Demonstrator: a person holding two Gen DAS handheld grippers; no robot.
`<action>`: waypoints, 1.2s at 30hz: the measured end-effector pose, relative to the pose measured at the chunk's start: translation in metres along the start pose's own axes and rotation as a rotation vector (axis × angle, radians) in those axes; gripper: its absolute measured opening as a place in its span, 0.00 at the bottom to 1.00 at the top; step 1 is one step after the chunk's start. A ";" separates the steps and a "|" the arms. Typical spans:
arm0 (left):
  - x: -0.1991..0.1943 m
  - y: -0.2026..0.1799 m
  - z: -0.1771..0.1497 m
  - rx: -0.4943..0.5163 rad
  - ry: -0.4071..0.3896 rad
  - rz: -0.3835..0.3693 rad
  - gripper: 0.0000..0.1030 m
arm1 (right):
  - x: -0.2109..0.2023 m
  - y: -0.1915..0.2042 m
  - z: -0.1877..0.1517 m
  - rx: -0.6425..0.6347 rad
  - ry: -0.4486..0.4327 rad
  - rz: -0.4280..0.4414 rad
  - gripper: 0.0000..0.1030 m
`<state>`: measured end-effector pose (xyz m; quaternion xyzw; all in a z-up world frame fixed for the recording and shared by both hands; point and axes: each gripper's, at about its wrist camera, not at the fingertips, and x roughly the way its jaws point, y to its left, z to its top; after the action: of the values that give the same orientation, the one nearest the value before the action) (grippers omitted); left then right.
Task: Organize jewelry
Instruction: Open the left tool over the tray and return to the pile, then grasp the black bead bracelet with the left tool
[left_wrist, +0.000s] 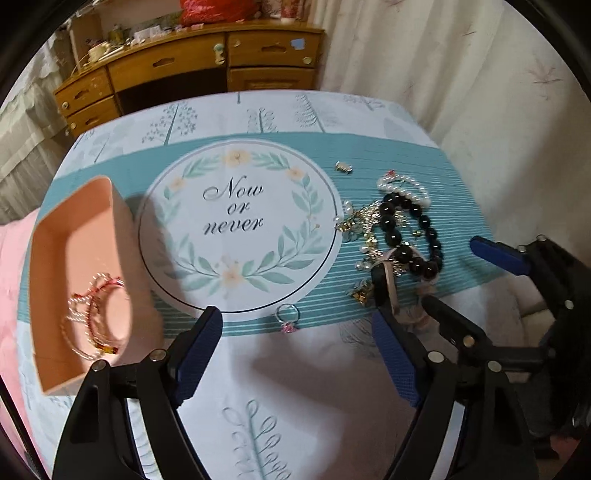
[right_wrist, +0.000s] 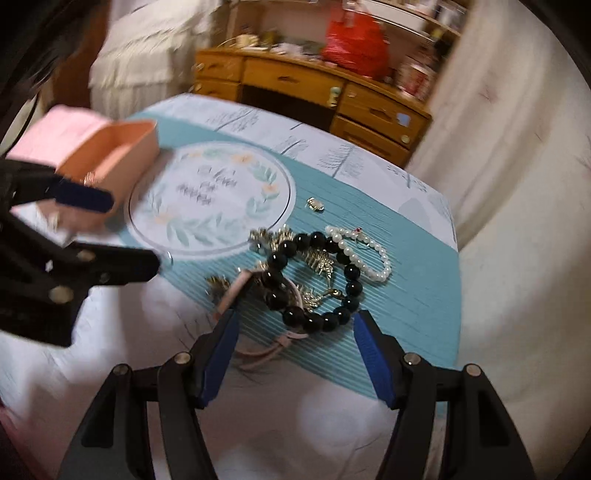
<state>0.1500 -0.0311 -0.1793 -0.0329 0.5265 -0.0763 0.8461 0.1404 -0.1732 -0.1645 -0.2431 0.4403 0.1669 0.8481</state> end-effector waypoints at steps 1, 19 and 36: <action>0.006 -0.001 -0.001 -0.009 0.004 0.013 0.75 | 0.003 0.000 -0.001 -0.028 0.001 0.002 0.63; 0.034 -0.003 -0.005 -0.082 0.005 0.077 0.12 | 0.031 -0.004 0.004 -0.123 0.002 0.088 0.23; 0.010 0.006 -0.013 -0.114 -0.023 0.018 0.06 | 0.006 -0.040 0.024 0.195 -0.031 0.259 0.14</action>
<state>0.1427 -0.0266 -0.1946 -0.0772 0.5207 -0.0383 0.8494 0.1791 -0.1922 -0.1469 -0.0983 0.4691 0.2352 0.8455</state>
